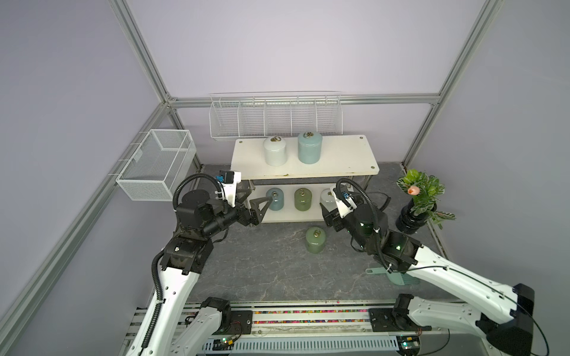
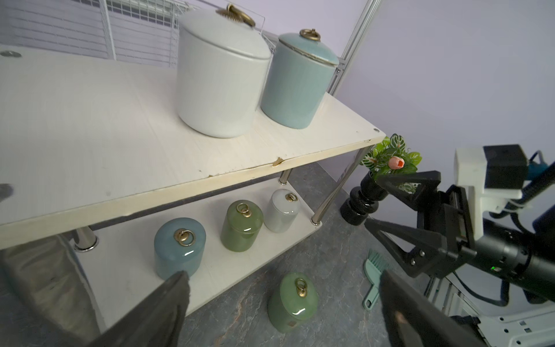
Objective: Remove the tea canisters from the shelf
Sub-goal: Place the tea canister at the center of the board, then pick up the tea canister from the shelf.
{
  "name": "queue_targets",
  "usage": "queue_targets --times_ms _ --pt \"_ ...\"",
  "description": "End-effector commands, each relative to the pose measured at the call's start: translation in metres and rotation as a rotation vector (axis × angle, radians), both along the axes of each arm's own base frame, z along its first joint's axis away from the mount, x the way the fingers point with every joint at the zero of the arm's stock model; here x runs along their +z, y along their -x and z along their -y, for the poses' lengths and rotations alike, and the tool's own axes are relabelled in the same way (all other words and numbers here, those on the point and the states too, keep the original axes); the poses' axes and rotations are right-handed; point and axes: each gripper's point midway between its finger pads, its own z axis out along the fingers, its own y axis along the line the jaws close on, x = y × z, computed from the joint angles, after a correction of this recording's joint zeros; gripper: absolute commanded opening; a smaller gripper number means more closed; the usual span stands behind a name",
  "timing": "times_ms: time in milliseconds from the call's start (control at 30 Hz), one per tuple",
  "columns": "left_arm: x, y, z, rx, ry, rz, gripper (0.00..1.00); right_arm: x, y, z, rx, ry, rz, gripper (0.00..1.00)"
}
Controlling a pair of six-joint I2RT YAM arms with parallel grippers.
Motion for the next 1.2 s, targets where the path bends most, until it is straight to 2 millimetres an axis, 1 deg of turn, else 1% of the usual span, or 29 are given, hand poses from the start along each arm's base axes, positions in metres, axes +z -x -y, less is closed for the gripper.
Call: queue_targets --times_ms 0,100,233,333,467,600,667,767,867,1000,1167 --pt "-0.012 0.008 0.007 -0.065 -0.008 -0.022 0.99 0.029 -0.014 -0.002 -0.013 -0.045 0.049 0.89" --pt "-0.009 0.014 0.005 -0.066 -0.009 0.007 0.99 0.04 -0.024 -0.005 -0.035 -0.028 0.041 0.89" --pt "-0.008 0.019 0.003 -0.058 -0.021 0.027 0.99 0.053 -0.027 -0.02 0.042 -0.006 0.043 0.89" --pt "-0.01 0.018 0.003 -0.057 -0.021 0.025 0.99 0.061 -0.034 -0.023 0.051 -0.015 0.054 0.89" --pt "-0.013 0.017 0.005 -0.071 -0.013 0.021 0.99 0.066 -0.047 -0.021 0.058 -0.058 0.07 0.89" --pt "-0.014 0.016 0.006 -0.075 -0.012 0.022 0.99 0.061 -0.064 -0.023 0.061 -0.046 0.061 0.89" --pt "-0.015 0.015 0.006 -0.077 -0.011 0.02 0.99 0.054 -0.072 -0.028 0.074 -0.031 0.04 0.89" --pt "-0.016 0.015 0.007 -0.079 -0.011 0.019 0.99 0.052 -0.079 -0.035 0.098 -0.039 0.026 0.89" --pt "-0.017 0.014 0.008 -0.084 -0.012 0.018 0.99 0.053 -0.083 -0.039 0.11 -0.061 0.028 0.89" --pt "-0.017 0.014 0.009 -0.09 -0.01 0.016 1.0 0.061 -0.084 -0.037 0.106 -0.099 0.041 0.89" --pt "-0.018 0.014 0.009 -0.093 -0.011 0.013 0.99 0.069 -0.075 -0.038 0.143 -0.14 0.043 0.89"
